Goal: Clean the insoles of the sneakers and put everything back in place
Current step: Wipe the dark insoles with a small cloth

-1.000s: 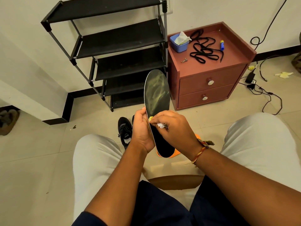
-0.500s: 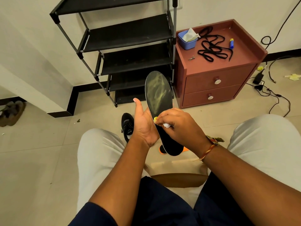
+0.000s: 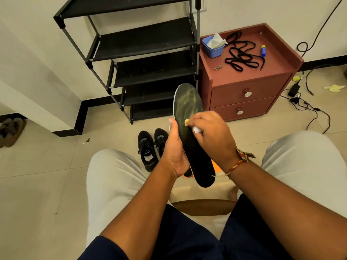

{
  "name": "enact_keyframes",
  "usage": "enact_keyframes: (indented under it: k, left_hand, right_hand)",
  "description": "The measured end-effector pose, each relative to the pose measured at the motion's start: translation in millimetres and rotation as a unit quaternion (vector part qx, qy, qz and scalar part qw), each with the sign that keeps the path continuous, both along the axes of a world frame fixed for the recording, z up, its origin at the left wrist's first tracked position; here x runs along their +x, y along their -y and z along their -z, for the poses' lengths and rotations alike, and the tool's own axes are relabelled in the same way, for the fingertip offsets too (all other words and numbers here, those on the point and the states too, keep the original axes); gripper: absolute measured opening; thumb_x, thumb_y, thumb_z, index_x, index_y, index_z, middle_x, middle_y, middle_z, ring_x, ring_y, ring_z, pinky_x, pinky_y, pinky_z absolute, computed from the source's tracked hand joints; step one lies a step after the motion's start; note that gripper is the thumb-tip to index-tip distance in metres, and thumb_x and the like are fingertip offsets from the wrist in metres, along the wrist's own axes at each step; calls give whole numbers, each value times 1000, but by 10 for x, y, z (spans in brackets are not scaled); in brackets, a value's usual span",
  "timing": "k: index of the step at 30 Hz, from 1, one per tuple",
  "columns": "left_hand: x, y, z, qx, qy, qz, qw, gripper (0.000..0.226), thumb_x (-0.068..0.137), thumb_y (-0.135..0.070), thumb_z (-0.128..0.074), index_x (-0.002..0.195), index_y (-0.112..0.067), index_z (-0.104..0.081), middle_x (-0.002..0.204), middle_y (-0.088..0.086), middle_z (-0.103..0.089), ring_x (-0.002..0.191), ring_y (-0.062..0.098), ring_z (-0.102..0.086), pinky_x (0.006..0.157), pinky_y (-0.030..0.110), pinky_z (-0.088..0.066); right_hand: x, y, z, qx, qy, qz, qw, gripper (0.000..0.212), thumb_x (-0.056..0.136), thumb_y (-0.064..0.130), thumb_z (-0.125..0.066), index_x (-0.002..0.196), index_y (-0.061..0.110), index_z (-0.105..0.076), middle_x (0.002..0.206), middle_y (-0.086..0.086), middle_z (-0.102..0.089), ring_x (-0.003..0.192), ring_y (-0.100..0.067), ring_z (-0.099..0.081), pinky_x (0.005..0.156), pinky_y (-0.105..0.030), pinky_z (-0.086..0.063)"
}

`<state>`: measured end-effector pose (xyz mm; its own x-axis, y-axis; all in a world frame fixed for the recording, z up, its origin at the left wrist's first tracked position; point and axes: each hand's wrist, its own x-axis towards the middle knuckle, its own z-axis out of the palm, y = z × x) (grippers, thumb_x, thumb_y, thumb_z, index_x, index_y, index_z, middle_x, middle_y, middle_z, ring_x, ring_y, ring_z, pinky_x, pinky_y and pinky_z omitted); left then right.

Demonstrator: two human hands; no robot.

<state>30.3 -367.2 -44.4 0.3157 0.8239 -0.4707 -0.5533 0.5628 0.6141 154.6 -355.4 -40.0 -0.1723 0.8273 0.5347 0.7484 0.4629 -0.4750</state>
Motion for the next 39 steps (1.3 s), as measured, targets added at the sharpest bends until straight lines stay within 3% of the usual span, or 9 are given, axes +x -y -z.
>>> enact_keyframes:
  k: [2, 6, 10, 13, 17, 23, 29, 33, 39]
  left_hand:
    - [42, 33, -11, 1, -12, 14, 1000, 80, 95, -77, -20, 115, -23, -76, 122, 13, -71, 112, 28, -69, 102, 48, -52]
    - [57, 52, 9, 1, -21, 32, 999, 81, 94, -77, -22, 98, -23, -82, 115, 15, -70, 118, 36, -57, 115, 58, -34]
    - [35, 13, 0, -3, -14, 20, 1000, 80, 95, -76, -21, 112, -22, -77, 122, 13, -71, 112, 28, -68, 98, 48, -54]
    - [-54, -61, 11, 4, -11, -25, 1000, 84, 93, -78, -29, 129, -13, -68, 132, 18, -65, 124, 31, -62, 112, 48, -43]
    - [-112, -94, 7, 5, -7, -60, 998, 83, 94, -75, -33, 129, -7, -66, 134, 21, -63, 130, 31, -57, 118, 46, -36]
    - [14, 16, -27, 9, -10, -9, 1000, 78, 98, -72, -21, 112, -21, -78, 126, 12, -69, 115, 27, -67, 102, 47, -51]
    - [78, 66, -43, 11, -19, 35, 999, 80, 97, -73, -20, 101, -21, -81, 127, 21, -60, 115, 37, -50, 115, 57, -32]
    - [35, 19, -43, 7, -23, 17, 1000, 78, 96, -74, -21, 117, -22, -75, 125, 12, -70, 115, 27, -66, 100, 49, -53]
    - [-84, -64, -39, 8, -37, -38, 999, 83, 93, -78, -29, 120, -14, -73, 130, 17, -67, 122, 31, -64, 113, 49, -41]
  right_hand:
    - [74, -69, -36, 1, -13, 51, 999, 16, 88, 5, -67, 100, 10, -77, 100, -4, -71, 97, -25, -61, 87, -27, -44]
    - [177, -129, -58, -28, -33, 92, 995, 16, 89, 8, -66, 103, 9, -76, 103, -7, -72, 98, -25, -62, 90, -29, -46]
    - [67, -3, -51, -30, -53, 36, 997, 18, 88, 3, -66, 99, 12, -76, 100, -1, -73, 98, -18, -63, 92, -27, -48]
    - [-184, 198, -36, -57, -68, -36, 995, 22, 85, -1, -64, 95, 14, -76, 98, 2, -72, 96, -13, -64, 91, -30, -51]
    - [-295, 262, -3, -70, -69, -74, 992, 18, 85, 2, -66, 94, 14, -76, 98, 1, -72, 96, -14, -64, 93, -31, -51]
    - [-47, 32, -96, -35, -61, 18, 997, 17, 87, 6, -66, 96, 14, -78, 96, 1, -72, 93, -18, -63, 87, -28, -49]
    - [191, -139, -93, -39, -102, 120, 987, 13, 91, 12, -69, 101, 11, -78, 99, -3, -72, 94, -18, -65, 88, -36, -55]
    - [1, 13, -52, -31, -115, 55, 991, 11, 90, 10, -68, 97, 11, -77, 95, -2, -72, 91, -16, -65, 85, -36, -54]
    - [-256, 171, 6, -40, -91, -40, 994, 12, 89, 9, -68, 96, 14, -78, 95, 2, -71, 92, -13, -64, 85, -34, -53]
